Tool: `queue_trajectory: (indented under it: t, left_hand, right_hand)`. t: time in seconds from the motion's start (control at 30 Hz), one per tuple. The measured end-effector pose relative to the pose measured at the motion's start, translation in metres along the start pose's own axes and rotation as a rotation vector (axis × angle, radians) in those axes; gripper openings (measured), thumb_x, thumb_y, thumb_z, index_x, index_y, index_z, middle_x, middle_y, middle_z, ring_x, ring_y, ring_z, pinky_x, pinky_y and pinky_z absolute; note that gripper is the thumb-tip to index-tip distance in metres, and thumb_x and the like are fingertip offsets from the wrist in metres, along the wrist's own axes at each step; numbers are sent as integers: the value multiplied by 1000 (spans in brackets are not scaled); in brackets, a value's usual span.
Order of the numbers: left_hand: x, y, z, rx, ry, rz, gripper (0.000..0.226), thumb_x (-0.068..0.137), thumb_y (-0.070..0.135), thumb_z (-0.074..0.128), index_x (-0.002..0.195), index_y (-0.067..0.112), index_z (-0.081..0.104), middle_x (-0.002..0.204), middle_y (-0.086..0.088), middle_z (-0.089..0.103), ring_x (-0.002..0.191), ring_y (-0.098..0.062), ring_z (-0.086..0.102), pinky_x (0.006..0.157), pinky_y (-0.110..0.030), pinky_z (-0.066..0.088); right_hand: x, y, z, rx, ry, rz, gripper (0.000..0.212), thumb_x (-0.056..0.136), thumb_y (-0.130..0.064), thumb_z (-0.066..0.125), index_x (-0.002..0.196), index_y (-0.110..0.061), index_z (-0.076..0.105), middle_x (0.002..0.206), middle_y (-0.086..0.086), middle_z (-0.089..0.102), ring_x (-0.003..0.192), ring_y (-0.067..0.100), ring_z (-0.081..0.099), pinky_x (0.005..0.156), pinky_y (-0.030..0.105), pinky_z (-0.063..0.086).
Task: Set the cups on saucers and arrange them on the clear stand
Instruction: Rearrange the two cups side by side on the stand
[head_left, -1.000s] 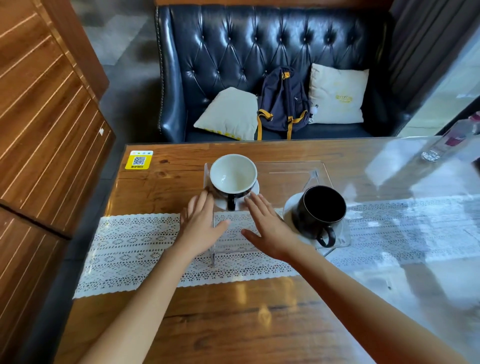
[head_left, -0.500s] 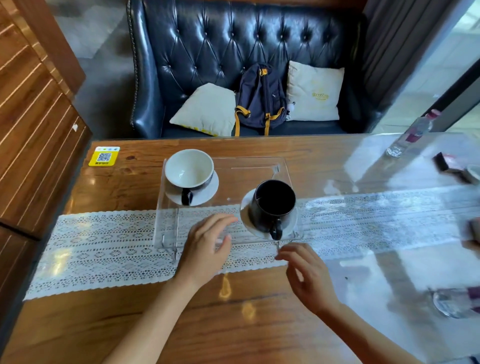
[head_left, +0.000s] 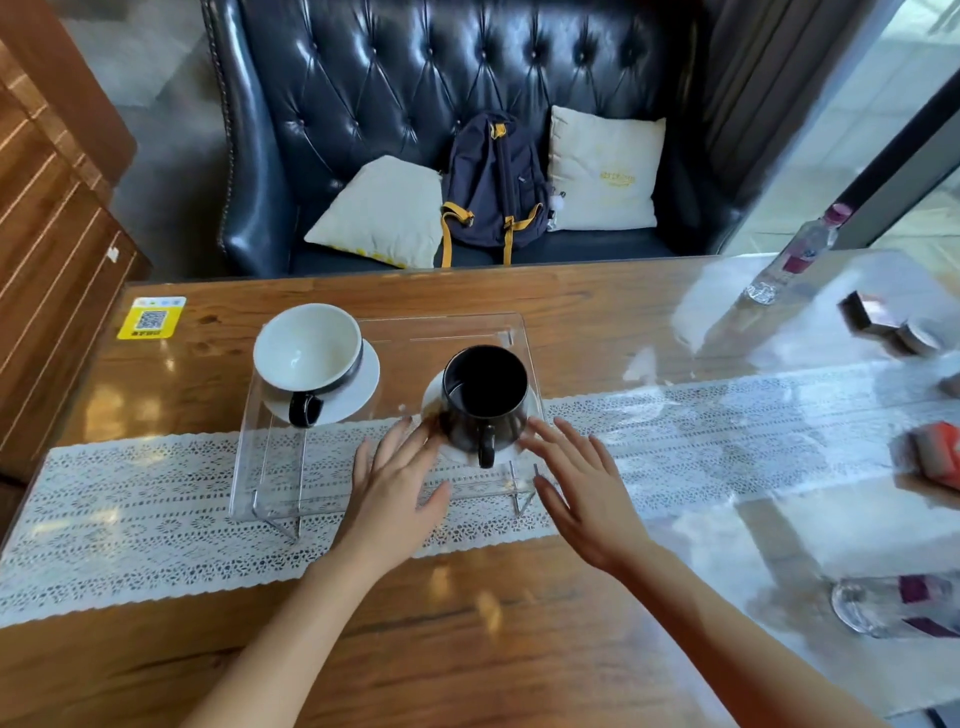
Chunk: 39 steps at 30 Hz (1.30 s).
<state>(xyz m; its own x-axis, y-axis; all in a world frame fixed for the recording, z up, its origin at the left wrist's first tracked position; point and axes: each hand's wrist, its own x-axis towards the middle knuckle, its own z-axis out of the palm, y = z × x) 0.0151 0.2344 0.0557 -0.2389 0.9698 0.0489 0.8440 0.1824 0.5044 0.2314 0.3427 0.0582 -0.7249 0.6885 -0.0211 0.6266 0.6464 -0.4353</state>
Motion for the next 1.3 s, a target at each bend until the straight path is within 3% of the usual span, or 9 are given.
queue_trajectory:
  t: [0.2,0.53,0.7,0.77,0.87,0.97,1.07,1.17,1.3]
  left_hand:
    - [29,-2,0,-17,15,-14,63,90,34,50,146,24,22,153,15,12,143,-10,4,115,-39,-4]
    - [55,-2,10,49,-21,-110,71,93,36,41,148,21,0,159,1,-3,143,-10,-11,114,-36,-13]
    - [53,-1,10,43,3,-100,71,92,36,43,148,20,4,160,-2,1,145,-14,-7,117,-40,-7]
    - [52,-1,9,37,24,-105,70,91,37,45,148,20,8,159,-2,4,144,-14,-3,117,-41,-3]
    - [50,-2,11,26,43,-108,70,90,37,47,147,24,9,159,1,3,144,-14,-2,115,-39,-1]
    - [50,-2,12,20,46,-107,69,90,38,47,147,25,9,159,3,3,144,-14,-2,114,-38,-1]
    - [50,-3,12,10,48,-112,69,90,38,47,147,27,11,159,4,5,144,-14,-1,115,-40,1]
    - [50,-3,11,-9,38,-123,69,89,39,48,147,29,10,159,6,3,144,-14,-1,116,-42,3]
    - [50,-4,11,-16,32,-127,70,89,39,47,147,30,8,159,8,1,144,-14,-1,116,-41,4]
  right_hand:
    - [30,1,-9,-78,26,23,38,96,-37,33,134,-36,40,155,-16,30,147,15,17,119,46,15]
    - [66,2,-18,-6,-13,27,35,88,-27,51,123,-32,44,156,-16,26,141,15,32,112,48,27]
    - [65,-1,-18,64,43,18,38,87,-24,54,124,-28,46,151,-15,35,137,12,37,105,37,29]
    - [67,-4,-18,148,76,38,39,85,-23,56,122,-29,47,145,-14,43,135,12,39,105,39,33]
    - [74,-8,-21,250,141,88,48,83,-24,60,127,-24,44,136,-5,52,131,19,43,103,50,38]
    - [84,-14,-26,280,198,79,70,78,-27,70,138,-15,37,141,3,49,133,23,41,106,48,37]
    - [95,-25,-32,398,229,-4,87,67,-31,77,140,-19,32,140,-2,50,128,20,48,103,45,41]
    - [104,-34,-35,478,220,14,90,57,-44,72,135,-35,26,126,-19,50,117,16,53,93,39,46]
    - [115,-32,-31,448,143,47,91,64,-34,77,139,-32,25,128,-19,49,125,21,51,99,53,42]
